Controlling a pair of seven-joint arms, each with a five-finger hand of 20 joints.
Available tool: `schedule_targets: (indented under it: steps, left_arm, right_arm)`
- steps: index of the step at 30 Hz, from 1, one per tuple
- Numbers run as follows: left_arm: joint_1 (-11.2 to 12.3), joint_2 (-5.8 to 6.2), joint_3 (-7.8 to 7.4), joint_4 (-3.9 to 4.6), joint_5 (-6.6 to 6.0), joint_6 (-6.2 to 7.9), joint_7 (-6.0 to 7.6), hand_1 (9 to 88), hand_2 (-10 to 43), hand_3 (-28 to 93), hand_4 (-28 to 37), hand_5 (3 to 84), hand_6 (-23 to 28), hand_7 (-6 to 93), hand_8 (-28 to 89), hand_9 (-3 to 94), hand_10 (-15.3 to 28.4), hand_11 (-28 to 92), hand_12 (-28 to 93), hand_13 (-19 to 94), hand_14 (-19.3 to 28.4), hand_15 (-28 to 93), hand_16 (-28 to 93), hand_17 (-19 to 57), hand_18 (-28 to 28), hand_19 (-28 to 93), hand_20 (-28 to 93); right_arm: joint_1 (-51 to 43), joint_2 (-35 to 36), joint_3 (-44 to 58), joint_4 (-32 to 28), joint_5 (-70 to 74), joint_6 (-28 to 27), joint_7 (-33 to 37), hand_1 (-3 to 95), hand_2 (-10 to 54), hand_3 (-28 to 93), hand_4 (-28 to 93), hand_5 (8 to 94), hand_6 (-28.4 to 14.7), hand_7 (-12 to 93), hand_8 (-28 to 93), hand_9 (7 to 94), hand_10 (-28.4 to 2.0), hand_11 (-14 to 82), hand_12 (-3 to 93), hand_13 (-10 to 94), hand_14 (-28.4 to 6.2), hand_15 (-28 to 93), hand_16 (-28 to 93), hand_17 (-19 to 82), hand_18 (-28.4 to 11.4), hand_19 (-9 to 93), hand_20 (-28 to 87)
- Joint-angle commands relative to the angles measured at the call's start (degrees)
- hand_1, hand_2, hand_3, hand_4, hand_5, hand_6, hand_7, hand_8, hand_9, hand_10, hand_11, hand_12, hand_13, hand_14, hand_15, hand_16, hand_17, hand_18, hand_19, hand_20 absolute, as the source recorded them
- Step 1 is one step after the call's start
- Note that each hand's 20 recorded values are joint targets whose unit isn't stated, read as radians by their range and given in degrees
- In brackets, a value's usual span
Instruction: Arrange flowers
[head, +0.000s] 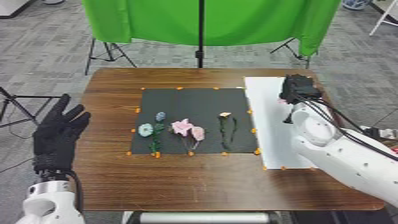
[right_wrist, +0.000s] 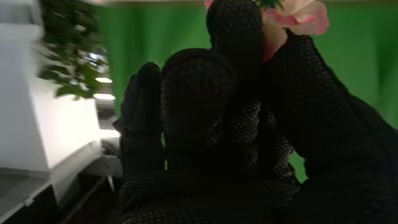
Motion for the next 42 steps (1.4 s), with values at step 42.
schedule_targets:
  steps: [42]
  left_arm:
    - [1.1, -0.98, -0.03, 0.75, 0.11, -0.65, -0.84, 22.8, 6.6, 83, -28.2, 34.6, 7.1, 7.8, -8, 32.5, 19.0, 24, 10, 20, 25.9, 56, -11, -10.3, 25.4, 52, 6]
  right_arm:
    - [-28.4, 0.0, 24.0, -31.5, 2.8, -14.8, -1.6, 21.9, -8.6, 68, -28, 64.0, -0.8, 13, -12, 78.9, -13.4, 46.0, 21.5, 69, -11.5, 82, 26, 23, -23.7, 83, 44]
